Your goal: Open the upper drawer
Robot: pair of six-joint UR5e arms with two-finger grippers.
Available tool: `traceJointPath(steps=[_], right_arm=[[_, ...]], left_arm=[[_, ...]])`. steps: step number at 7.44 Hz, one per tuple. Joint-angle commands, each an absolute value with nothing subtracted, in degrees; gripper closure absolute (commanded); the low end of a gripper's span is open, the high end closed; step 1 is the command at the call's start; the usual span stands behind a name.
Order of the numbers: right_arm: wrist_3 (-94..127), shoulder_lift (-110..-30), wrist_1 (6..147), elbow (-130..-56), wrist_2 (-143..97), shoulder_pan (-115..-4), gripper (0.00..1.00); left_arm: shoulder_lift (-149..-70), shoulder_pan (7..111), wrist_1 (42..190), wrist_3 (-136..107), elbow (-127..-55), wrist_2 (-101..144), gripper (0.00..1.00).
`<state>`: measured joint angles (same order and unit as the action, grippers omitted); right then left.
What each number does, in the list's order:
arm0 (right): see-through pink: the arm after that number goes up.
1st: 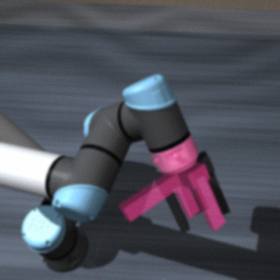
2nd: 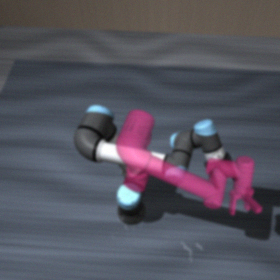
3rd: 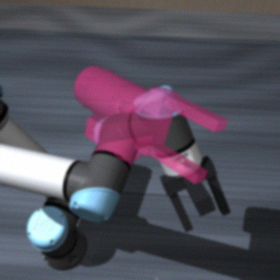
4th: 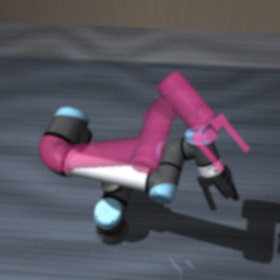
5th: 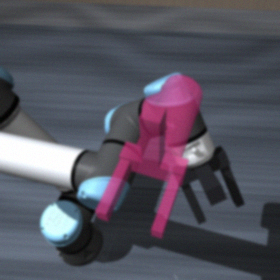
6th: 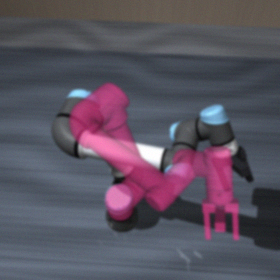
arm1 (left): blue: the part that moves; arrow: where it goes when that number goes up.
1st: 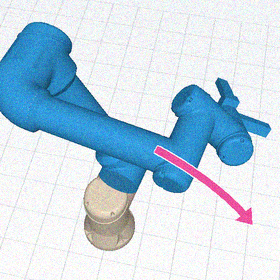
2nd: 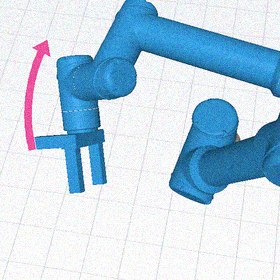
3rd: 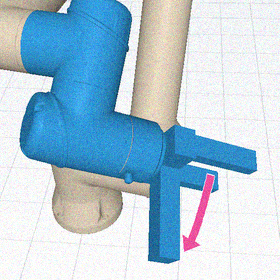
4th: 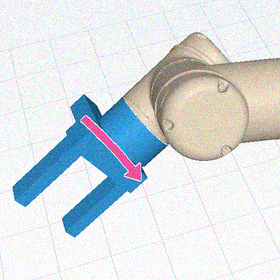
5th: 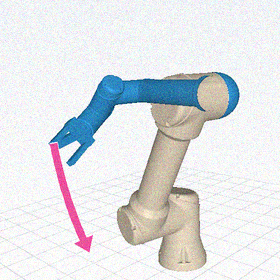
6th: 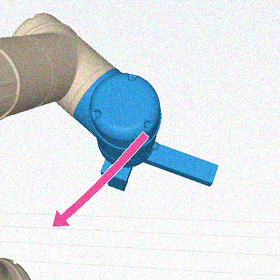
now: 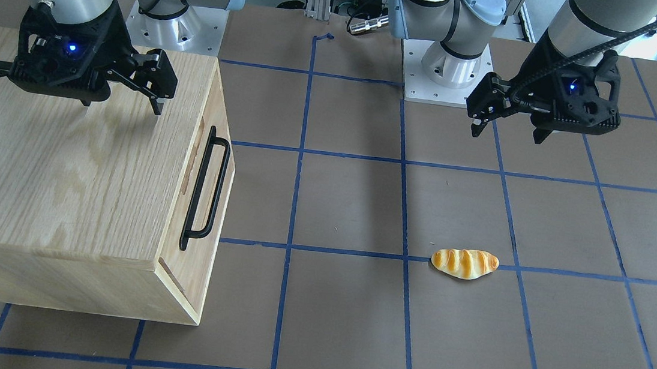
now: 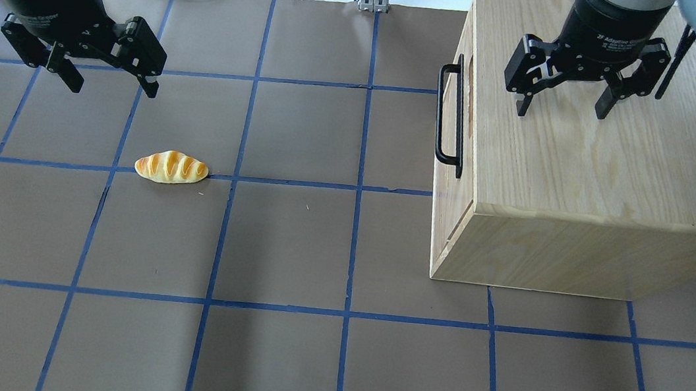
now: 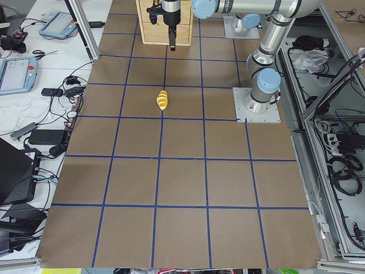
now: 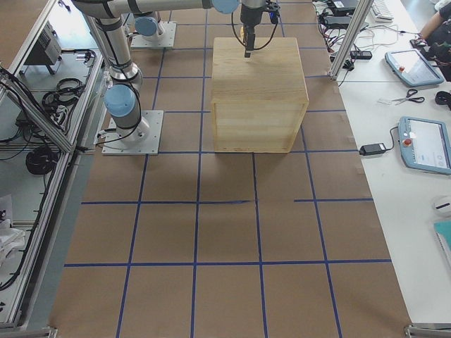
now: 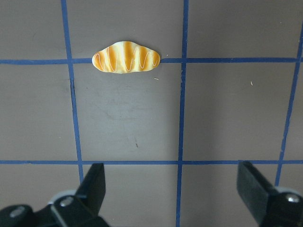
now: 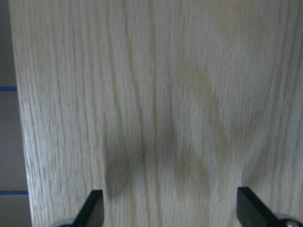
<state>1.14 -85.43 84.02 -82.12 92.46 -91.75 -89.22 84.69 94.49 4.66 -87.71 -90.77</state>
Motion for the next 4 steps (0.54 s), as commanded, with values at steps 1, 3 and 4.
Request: traceJointPath(steps=[1, 3, 4], right_arm=[[1.14, -85.43, 84.02, -82.18, 92.46, -91.76, 0.00], [1.06, -85.43, 84.02, -82.09, 92.46, -91.76, 0.00], [1.05, -85.43, 84.02, -82.09, 92.46, -91.76, 0.00]], left_arm=[[-89.12, 84.64, 94.66, 4.66, -87.71, -90.62, 0.00], [-89.21, 84.55, 94.83, 4.75, -87.63, -90.88, 0.00], [-89.30, 84.55, 94.66, 4.75, -87.63, -90.79, 0.00]])
